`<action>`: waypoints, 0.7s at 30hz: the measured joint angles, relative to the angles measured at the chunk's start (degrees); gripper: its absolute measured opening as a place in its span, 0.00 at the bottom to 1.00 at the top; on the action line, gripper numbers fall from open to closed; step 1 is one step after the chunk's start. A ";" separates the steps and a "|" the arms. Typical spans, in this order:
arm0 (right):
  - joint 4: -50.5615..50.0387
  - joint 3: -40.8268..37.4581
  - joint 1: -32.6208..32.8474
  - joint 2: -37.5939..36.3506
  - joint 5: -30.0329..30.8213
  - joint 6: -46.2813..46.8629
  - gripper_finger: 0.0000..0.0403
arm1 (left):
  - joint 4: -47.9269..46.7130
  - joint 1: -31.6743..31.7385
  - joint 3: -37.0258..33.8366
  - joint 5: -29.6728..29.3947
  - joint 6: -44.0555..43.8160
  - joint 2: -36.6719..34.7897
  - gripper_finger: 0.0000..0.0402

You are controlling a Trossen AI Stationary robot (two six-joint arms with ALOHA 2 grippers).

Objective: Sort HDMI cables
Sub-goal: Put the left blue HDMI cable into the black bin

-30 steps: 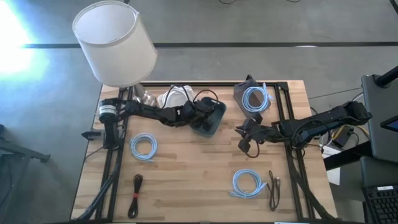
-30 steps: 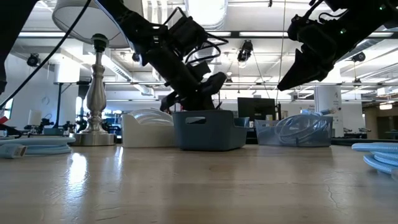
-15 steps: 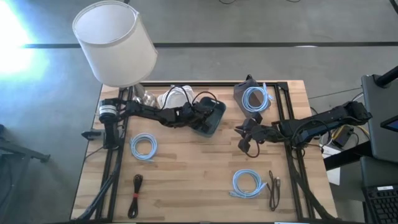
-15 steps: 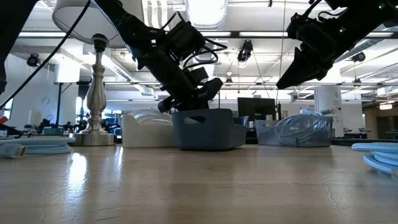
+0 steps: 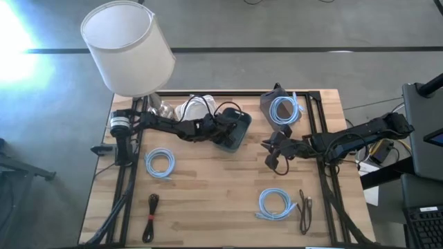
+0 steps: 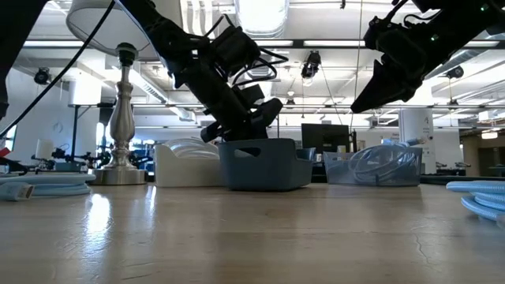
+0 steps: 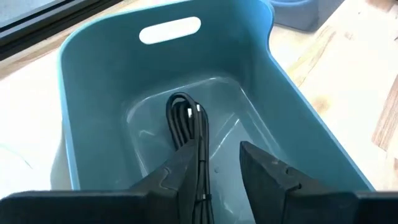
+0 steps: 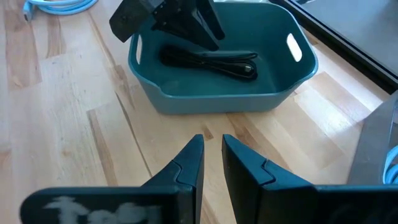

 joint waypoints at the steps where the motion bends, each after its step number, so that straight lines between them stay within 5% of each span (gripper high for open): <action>1: -0.02 0.00 0.00 0.00 0.00 0.00 0.13 | 0.12 0.00 0.02 0.02 -0.01 0.00 0.31; 7: -0.07 0.00 0.00 0.00 0.02 0.00 0.13 | -0.01 -0.02 1.53 0.80 0.01 -1.03 0.31; 15: -0.09 0.00 -0.02 0.00 0.04 -4.38 0.13 | 0.16 -0.28 4.50 17.37 0.23 -6.07 0.29; 21: 0.39 0.00 -0.02 0.00 0.06 -4.53 0.13 | 0.04 -2.87 4.19 19.90 1.54 -8.49 0.29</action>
